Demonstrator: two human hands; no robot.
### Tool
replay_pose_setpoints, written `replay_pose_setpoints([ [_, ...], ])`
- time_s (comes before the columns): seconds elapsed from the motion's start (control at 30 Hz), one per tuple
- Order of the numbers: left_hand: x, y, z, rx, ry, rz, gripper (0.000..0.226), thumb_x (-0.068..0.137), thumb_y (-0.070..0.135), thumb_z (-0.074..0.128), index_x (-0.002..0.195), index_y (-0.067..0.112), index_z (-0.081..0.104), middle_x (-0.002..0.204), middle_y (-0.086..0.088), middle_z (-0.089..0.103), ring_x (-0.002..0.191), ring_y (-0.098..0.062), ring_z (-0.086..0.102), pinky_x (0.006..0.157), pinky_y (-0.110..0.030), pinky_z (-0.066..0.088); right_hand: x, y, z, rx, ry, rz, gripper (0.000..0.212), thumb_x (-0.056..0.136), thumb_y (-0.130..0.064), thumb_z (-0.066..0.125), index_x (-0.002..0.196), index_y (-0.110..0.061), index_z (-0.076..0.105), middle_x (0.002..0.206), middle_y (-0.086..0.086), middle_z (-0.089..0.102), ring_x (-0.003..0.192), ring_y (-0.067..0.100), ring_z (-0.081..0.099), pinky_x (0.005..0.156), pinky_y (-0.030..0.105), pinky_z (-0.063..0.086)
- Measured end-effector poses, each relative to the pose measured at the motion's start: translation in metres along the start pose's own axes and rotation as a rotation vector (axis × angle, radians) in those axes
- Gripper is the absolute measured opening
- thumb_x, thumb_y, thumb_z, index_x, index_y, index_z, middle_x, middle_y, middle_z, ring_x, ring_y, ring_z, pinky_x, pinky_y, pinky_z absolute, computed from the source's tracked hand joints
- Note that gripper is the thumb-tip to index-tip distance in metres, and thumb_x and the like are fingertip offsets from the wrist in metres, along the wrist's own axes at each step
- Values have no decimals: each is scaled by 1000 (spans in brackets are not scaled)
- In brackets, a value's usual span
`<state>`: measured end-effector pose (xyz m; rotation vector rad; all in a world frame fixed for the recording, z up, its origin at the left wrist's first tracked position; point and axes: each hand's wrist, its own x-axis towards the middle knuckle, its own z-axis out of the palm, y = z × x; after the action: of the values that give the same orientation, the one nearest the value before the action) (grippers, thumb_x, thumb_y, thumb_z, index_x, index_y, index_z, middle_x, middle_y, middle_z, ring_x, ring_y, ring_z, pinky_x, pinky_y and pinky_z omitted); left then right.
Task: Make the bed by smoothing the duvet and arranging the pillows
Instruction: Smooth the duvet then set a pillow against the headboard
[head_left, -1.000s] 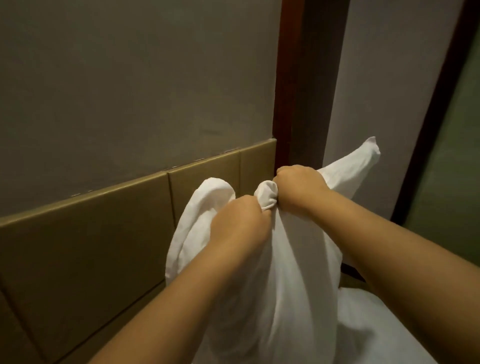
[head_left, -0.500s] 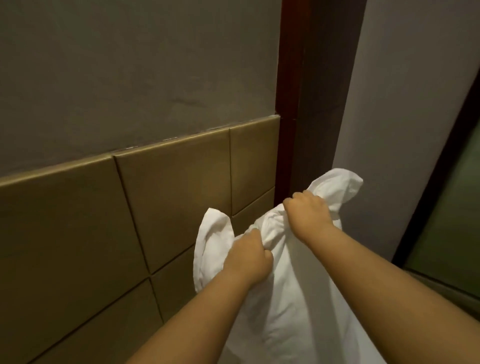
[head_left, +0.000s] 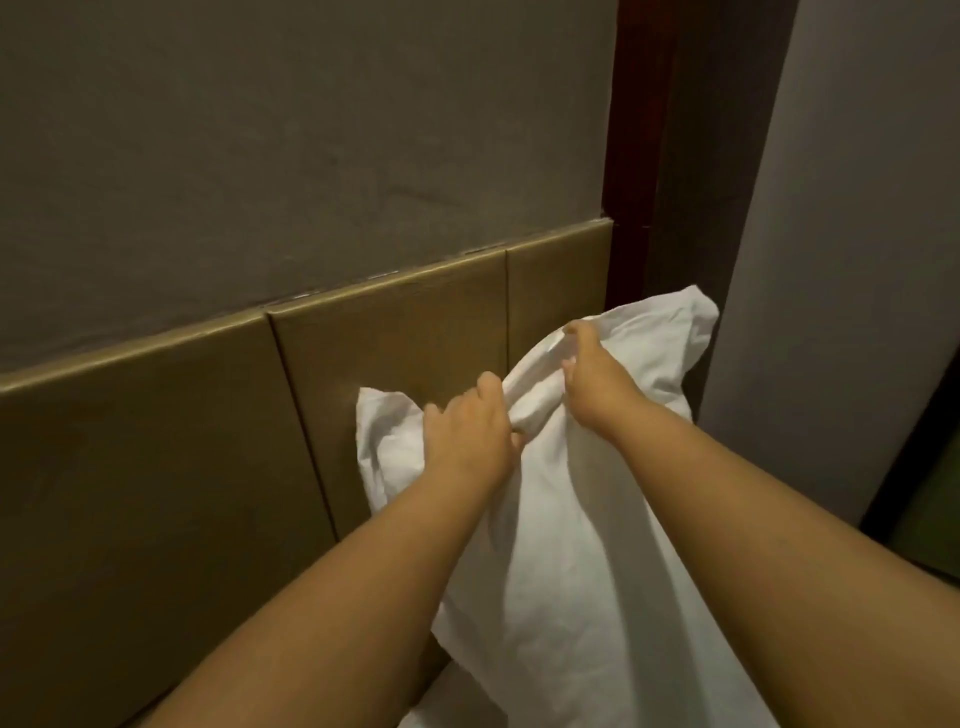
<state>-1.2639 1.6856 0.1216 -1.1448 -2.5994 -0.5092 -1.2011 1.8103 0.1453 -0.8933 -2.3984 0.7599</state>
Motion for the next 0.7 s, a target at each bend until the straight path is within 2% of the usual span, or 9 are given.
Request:
replay_pose_setpoints([
  [0.03, 3, -9, -3, 81, -52, -41, 32, 90, 42, 51, 110, 20, 40, 108, -3, 62, 102, -26, 60, 94, -45, 36, 0, 7, 5, 13, -53, -42, 32, 101, -31, 35, 132, -39, 40, 148, 2, 38, 131, 26, 43, 109, 46, 39],
  [0.07, 4, -22, -5, 187, -102, -58, 33, 91, 44, 46, 113, 20, 39, 109, -3, 62, 106, -26, 57, 101, -50, 29, 0, 8, 12, -9, -86, -61, 50, 100, -17, 39, 143, -39, 28, 155, 0, 27, 139, 26, 34, 112, 47, 35],
  [0.13, -3, -50, -7, 421, -140, 36, 30, 94, 39, 37, 116, 20, 40, 109, -1, 61, 106, -24, 54, 104, -50, 24, -6, 4, 23, -95, -97, -85, 65, 96, -3, 39, 150, -33, 18, 159, 1, 20, 144, 25, 27, 116, 44, 30],
  [0.2, -12, -65, -8, 592, -140, 175, 22, 97, 33, 35, 113, 20, 43, 106, 0, 60, 99, -23, 54, 96, -45, 30, -15, 0, 32, -125, -158, -90, 62, 96, -7, 41, 150, -29, 19, 156, 3, 28, 140, 26, 34, 114, 42, 33],
  [0.23, -16, -68, -8, 627, -150, 187, 20, 98, 30, 37, 113, 20, 44, 106, 0, 61, 97, -23, 55, 90, -41, 34, -21, -4, 35, -166, -208, -104, 60, 97, -11, 42, 150, -28, 20, 153, 5, 32, 137, 27, 38, 112, 41, 36],
  [0.33, -22, -77, -10, 557, -220, 57, 24, 96, 18, 41, 119, 14, 43, 113, -4, 63, 99, -24, 63, 77, -33, 36, -37, -18, 47, -238, -289, -118, 57, 98, -13, 40, 150, -29, 22, 147, 9, 42, 127, 29, 49, 104, 40, 44],
  [0.47, -33, -92, -23, 499, -217, 24, 31, 93, 12, 48, 123, 13, 40, 118, -9, 57, 99, -26, 63, 74, -32, 37, -53, -46, 70, -223, -368, -173, 53, 101, -16, 32, 151, -30, 21, 149, 9, 41, 132, 28, 44, 109, 39, 39],
  [0.57, -41, -97, -37, 629, -151, 47, 29, 92, 18, 54, 120, 18, 48, 113, -7, 54, 94, -23, 62, 79, -33, 40, -61, -59, 85, -269, -442, -184, 60, 99, -11, 38, 153, -25, 15, 155, 8, 32, 139, 27, 37, 114, 37, 33],
  [0.7, -50, -97, -48, 762, -131, 22, 28, 93, 20, 52, 121, 18, 53, 114, -7, 53, 101, -22, 54, 83, -31, 40, -67, -63, 79, -274, -420, -143, 61, 100, -17, 41, 154, -19, 11, 158, 5, 25, 143, 25, 31, 117, 36, 27],
])
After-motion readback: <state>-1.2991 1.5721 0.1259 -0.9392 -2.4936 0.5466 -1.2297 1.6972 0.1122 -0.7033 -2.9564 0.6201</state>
